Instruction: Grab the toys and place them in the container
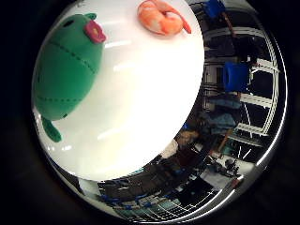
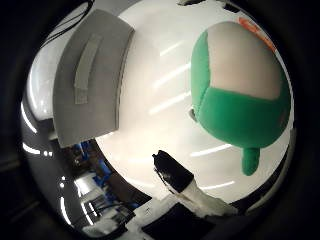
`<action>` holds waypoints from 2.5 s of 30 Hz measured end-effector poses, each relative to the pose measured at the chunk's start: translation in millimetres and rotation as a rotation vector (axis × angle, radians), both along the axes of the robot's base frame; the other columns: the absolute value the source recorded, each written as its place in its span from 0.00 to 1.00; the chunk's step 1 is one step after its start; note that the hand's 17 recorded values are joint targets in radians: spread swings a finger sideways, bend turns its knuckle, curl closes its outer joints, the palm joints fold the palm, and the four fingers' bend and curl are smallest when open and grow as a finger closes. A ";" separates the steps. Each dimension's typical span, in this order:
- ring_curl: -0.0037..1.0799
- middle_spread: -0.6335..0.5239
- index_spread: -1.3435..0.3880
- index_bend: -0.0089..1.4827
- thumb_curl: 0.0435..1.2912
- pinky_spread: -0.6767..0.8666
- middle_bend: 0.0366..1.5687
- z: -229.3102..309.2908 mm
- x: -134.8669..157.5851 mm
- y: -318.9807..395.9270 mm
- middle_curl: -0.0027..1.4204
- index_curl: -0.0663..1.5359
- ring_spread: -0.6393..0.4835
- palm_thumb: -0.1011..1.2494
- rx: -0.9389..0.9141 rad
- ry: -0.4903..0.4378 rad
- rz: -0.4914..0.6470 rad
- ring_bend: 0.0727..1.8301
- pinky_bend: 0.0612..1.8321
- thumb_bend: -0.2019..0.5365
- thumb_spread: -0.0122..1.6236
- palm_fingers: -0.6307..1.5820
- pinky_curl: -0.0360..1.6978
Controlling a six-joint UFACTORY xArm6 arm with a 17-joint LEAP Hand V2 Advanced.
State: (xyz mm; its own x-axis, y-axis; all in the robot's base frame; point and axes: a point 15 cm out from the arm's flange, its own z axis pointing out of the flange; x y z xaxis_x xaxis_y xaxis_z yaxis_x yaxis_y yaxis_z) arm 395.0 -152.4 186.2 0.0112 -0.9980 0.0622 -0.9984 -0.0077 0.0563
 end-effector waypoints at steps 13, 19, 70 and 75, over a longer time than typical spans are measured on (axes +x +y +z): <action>0.36 0.30 0.55 0.11 0.24 0.31 0.33 -21.6 -11.3 1.3 0.32 0.21 0.35 0.59 0.019 0.076 0.009 0.45 0.36 0.26 0.67 0.81 0.19; 0.49 0.32 0.54 0.42 0.29 0.16 0.60 -20.4 -15.2 1.8 0.46 0.36 0.33 0.70 0.032 0.089 -0.003 0.60 0.57 0.27 0.66 0.90 0.29; 0.72 0.39 0.62 0.69 0.46 0.30 0.80 250.9 42.7 275.7 0.61 0.60 0.36 0.83 0.091 -0.045 0.309 0.72 0.66 0.26 0.69 0.77 0.60; 0.72 0.39 0.62 0.69 0.46 0.29 0.79 232.2 56.5 304.0 0.61 0.60 0.36 0.83 0.095 -0.049 0.328 0.72 0.65 0.26 0.69 0.77 0.61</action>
